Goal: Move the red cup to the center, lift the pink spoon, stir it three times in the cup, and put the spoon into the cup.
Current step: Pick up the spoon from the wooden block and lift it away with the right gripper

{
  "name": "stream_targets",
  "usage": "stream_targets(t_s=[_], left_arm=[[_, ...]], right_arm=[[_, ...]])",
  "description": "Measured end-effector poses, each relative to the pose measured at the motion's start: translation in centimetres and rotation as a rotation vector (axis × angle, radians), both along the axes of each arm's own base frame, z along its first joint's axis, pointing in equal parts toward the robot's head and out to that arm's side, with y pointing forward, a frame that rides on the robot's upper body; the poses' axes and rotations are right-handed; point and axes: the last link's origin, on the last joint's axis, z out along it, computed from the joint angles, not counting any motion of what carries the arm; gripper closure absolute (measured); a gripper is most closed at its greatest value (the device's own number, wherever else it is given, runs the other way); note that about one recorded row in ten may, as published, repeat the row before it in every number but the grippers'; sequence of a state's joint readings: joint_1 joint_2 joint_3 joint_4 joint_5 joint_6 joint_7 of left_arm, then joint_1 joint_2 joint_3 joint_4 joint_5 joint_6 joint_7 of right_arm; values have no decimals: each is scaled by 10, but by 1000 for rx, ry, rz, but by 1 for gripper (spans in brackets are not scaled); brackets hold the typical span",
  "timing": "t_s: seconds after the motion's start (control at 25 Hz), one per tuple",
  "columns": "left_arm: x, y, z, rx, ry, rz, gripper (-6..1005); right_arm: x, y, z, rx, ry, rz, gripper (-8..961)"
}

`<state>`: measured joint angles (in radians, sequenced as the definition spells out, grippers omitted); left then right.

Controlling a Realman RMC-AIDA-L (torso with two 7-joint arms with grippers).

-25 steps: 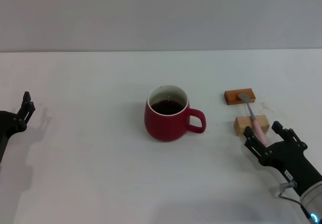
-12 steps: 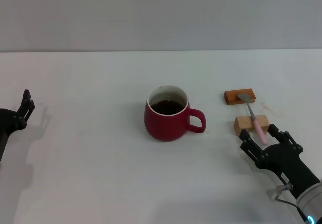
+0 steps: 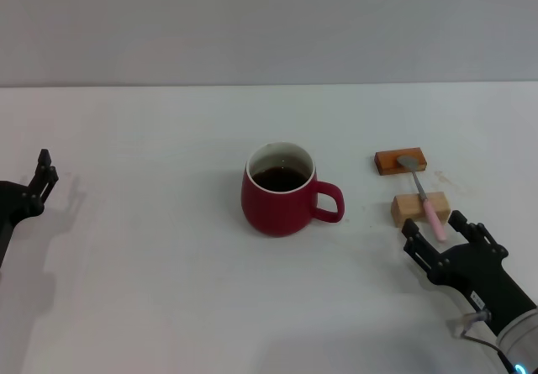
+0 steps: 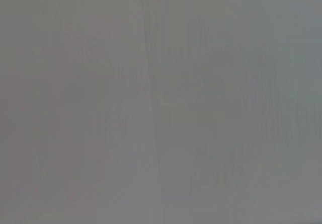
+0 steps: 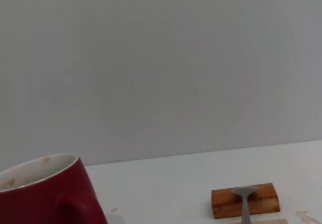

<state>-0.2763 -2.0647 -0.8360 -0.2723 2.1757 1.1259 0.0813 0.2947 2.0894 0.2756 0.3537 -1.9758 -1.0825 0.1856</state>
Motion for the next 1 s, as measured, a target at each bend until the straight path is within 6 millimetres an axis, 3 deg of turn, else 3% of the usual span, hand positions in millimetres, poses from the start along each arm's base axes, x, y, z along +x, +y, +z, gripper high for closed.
stream_targets(t_s=[0.32, 0.8, 1.0], left_arm=[[0, 0, 0, -1, 1, 2, 156], [0, 0, 0, 0, 1, 0, 156], [0, 1, 0, -1, 0, 0, 156]], right_arm=[[2, 0, 1, 9, 0, -11, 165], [2, 1, 2, 10, -2, -10, 316], [3, 2, 3, 11, -2, -12, 440]])
